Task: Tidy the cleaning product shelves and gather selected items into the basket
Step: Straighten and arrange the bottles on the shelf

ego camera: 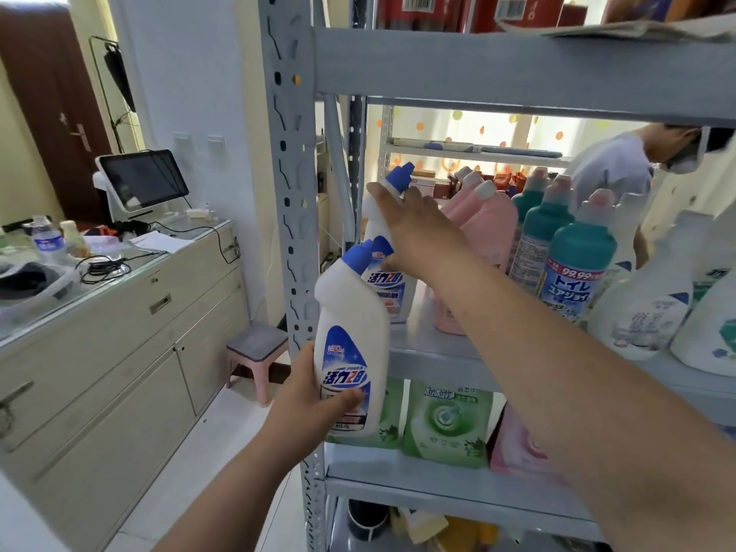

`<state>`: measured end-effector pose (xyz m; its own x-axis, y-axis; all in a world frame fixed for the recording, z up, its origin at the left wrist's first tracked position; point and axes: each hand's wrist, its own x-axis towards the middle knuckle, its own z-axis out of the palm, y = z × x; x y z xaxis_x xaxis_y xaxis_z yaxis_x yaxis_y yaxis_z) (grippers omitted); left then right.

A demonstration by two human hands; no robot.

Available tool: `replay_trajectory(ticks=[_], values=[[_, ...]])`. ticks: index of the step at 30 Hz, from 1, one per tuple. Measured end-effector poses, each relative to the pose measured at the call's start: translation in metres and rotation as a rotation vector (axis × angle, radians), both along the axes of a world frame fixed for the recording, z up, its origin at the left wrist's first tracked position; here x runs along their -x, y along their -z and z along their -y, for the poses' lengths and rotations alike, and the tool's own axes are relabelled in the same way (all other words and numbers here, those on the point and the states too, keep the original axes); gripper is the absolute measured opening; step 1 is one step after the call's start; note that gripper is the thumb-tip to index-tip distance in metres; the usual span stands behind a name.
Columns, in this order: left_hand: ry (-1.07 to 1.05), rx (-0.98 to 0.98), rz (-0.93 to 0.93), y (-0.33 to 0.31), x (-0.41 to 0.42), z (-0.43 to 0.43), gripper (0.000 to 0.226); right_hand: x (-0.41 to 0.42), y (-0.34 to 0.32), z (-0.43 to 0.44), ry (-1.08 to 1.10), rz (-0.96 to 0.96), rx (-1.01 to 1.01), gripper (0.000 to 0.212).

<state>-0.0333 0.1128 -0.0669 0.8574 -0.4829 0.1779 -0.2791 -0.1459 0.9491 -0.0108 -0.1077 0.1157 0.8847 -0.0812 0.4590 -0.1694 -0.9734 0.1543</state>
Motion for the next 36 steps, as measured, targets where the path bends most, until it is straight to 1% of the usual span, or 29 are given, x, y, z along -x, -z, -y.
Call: replay_trajectory(ticks=[7, 14, 19, 23, 25, 27, 28, 29, 30, 31, 32, 33, 36], values=[[-0.012, -0.003, -0.016, 0.005, -0.008, 0.01, 0.056, -0.049, 0.005, 0.018, 0.041, 0.03, -0.036, 0.108], [-0.001, -0.016, 0.007, 0.007, -0.014, 0.017, 0.061, -0.071, 0.009, 0.026, 0.021, 0.057, -0.044, 0.101], [-0.019, -0.018, -0.015, 0.008, -0.012, 0.019, 0.058, -0.074, 0.008, 0.029, 0.022, 0.041, -0.062, 0.107], [-0.013, -0.025, -0.031, 0.006, -0.009, 0.017, 0.057, -0.066, 0.012, 0.031, 0.01, -0.019, -0.086, 0.111], [-0.004, -0.018, -0.04, 0.004, -0.008, 0.016, 0.057, -0.059, 0.012, 0.026, 0.012, -0.008, -0.096, 0.106], [0.007, 0.007, -0.051, 0.002, -0.007, 0.013, 0.055, -0.047, 0.011, 0.019, 0.021, 0.018, -0.135, 0.091], [0.018, 0.028, -0.062, 0.001, -0.006, 0.011, 0.052, -0.038, 0.012, 0.016, 0.027, 0.041, -0.184, 0.077], [0.034, 0.061, -0.077, 0.001, -0.004, 0.009, 0.047, -0.026, 0.015, 0.013, 0.035, 0.075, -0.259, 0.059], [0.054, 0.102, -0.092, 0.001, -0.002, 0.007, 0.042, -0.013, 0.022, 0.009, 0.029, 0.116, -0.359, 0.04], [0.071, 0.141, -0.1, 0.001, 0.001, 0.004, 0.04, 0.003, 0.033, 0.004, -0.009, 0.163, -0.474, 0.028], [0.079, 0.172, -0.105, 0.001, 0.005, 0.002, 0.041, 0.021, 0.046, -0.004, -0.071, 0.202, -0.597, 0.025], [0.084, 0.194, -0.109, 0.002, 0.009, -0.002, 0.041, 0.039, 0.061, -0.015, -0.139, 0.223, -0.716, 0.026], [0.104, 0.234, -0.128, 0.006, 0.024, -0.011, 0.036, 0.088, 0.101, -0.05, -0.287, 0.214, -1.053, 0.027]])
